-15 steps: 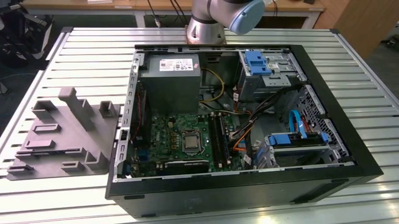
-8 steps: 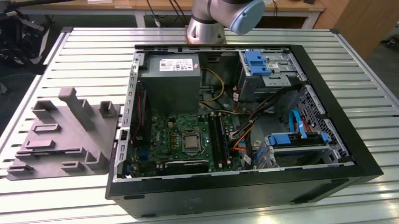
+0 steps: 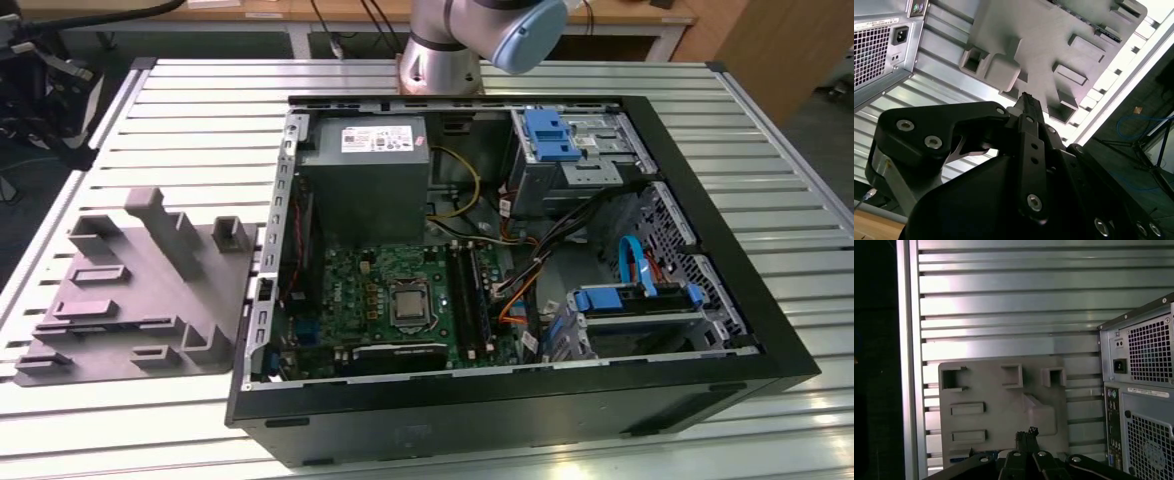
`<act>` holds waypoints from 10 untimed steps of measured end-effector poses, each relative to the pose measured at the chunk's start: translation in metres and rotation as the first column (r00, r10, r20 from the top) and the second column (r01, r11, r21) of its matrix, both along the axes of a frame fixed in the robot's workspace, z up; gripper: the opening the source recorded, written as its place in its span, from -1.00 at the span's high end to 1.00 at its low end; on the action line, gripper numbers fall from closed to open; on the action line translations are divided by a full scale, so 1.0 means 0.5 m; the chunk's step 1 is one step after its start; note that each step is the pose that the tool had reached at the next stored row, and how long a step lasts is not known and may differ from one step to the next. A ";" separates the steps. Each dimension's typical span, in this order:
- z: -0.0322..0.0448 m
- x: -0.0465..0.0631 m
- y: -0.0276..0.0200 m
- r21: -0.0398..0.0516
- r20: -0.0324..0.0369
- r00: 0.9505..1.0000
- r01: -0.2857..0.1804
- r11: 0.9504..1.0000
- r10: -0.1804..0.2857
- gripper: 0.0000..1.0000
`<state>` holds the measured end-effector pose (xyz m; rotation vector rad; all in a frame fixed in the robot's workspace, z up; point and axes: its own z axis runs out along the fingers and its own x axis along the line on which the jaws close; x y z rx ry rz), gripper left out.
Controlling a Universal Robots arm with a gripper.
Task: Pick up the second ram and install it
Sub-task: 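Reach for the second ram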
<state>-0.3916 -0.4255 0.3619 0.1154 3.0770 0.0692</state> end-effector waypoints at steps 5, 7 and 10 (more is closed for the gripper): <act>-0.009 -0.003 -0.0031 0.000 0.000 1.000 0.000 1.000 0.000 0.79; -0.012 -0.003 -0.0043 0.000 0.000 1.000 0.000 1.000 0.000 0.79; -0.017 -0.004 -0.0064 0.000 0.000 1.000 0.000 1.000 0.000 0.79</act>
